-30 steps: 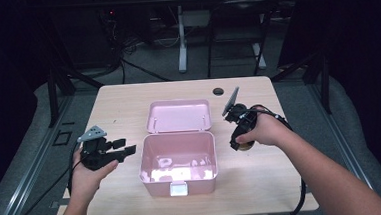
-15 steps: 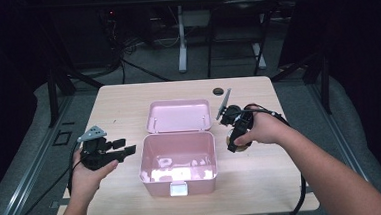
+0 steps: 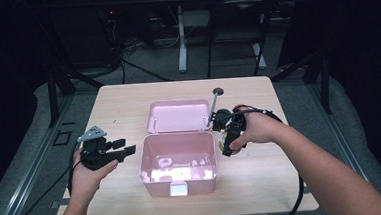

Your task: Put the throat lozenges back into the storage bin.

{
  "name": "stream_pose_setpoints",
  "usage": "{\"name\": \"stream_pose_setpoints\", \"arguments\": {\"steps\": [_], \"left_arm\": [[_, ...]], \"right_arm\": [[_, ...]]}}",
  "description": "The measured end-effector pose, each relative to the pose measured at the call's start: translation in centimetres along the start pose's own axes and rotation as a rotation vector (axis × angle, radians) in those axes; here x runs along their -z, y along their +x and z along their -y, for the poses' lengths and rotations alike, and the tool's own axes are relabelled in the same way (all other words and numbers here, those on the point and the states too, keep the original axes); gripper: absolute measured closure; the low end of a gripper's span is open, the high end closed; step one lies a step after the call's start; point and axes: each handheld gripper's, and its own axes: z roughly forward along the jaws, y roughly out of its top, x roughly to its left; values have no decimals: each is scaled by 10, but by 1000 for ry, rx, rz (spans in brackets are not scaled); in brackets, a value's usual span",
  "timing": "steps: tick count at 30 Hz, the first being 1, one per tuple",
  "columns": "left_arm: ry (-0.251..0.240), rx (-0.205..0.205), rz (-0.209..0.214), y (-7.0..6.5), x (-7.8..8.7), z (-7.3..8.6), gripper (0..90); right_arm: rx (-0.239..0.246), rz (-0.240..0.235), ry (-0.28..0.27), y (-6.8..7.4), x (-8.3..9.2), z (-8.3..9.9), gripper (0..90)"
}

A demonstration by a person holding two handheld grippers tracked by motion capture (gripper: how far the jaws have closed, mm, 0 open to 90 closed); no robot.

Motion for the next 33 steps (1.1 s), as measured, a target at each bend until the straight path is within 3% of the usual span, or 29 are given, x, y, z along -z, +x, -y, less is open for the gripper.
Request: {"name": "stream_pose_setpoints", "arguments": {"steps": [19, 33], "left_arm": [[-1, 2, 2, 1, 0, 0, 453], [0, 6, 4, 2, -1, 1, 453]], "right_arm": [[143, -17, 2, 26, 1, -39, 199], [202, -29, 6, 39, -7, -65, 199]]}}
